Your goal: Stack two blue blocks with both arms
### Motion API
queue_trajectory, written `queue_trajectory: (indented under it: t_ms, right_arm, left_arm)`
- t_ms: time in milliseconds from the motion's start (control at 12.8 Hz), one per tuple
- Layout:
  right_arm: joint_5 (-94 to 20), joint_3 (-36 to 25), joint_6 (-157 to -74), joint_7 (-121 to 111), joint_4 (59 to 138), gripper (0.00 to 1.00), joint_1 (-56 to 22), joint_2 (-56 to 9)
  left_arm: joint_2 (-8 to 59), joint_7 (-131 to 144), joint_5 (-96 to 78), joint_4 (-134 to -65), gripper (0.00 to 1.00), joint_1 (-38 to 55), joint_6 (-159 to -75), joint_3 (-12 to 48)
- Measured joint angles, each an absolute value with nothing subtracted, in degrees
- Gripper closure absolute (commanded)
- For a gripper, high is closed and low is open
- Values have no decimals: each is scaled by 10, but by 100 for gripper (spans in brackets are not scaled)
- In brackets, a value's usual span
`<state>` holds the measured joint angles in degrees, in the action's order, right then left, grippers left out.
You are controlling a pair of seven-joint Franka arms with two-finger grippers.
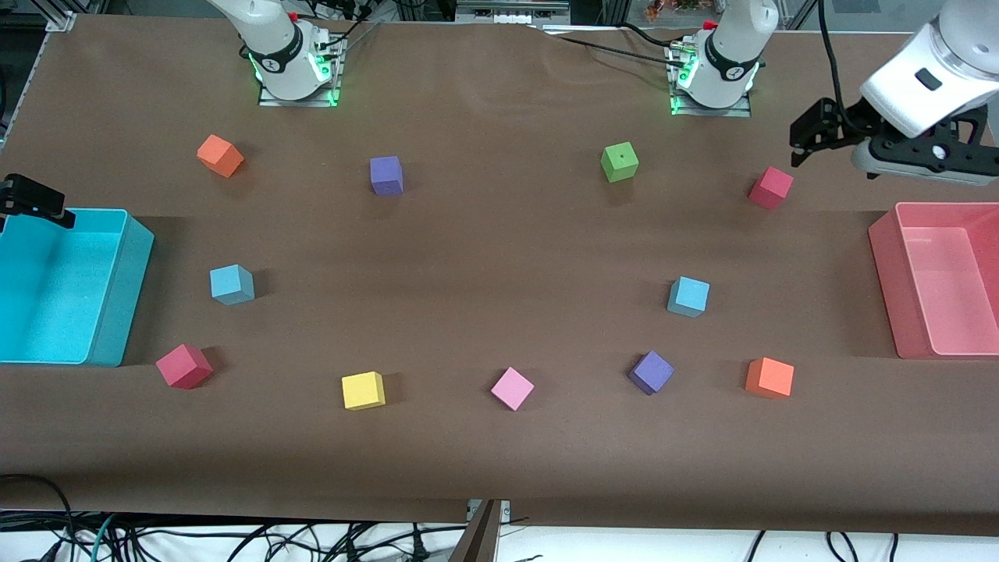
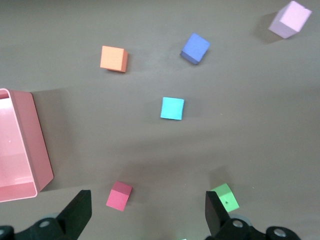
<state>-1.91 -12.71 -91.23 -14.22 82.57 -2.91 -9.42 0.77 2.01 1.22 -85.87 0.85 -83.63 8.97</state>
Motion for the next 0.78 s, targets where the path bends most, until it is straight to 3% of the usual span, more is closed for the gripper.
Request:
queue_trajectory:
  t_ms: [235, 782]
  right_arm:
    - [-3, -126, -912, -142, 826, 0, -29, -94]
    - [1, -126, -912, -142, 826, 0, -29, -94]
  left_arm:
    - [-8, 21, 12, -899, 0, 9, -865, 87]
    - [-19, 22, 6, -917, 0, 11, -869, 63]
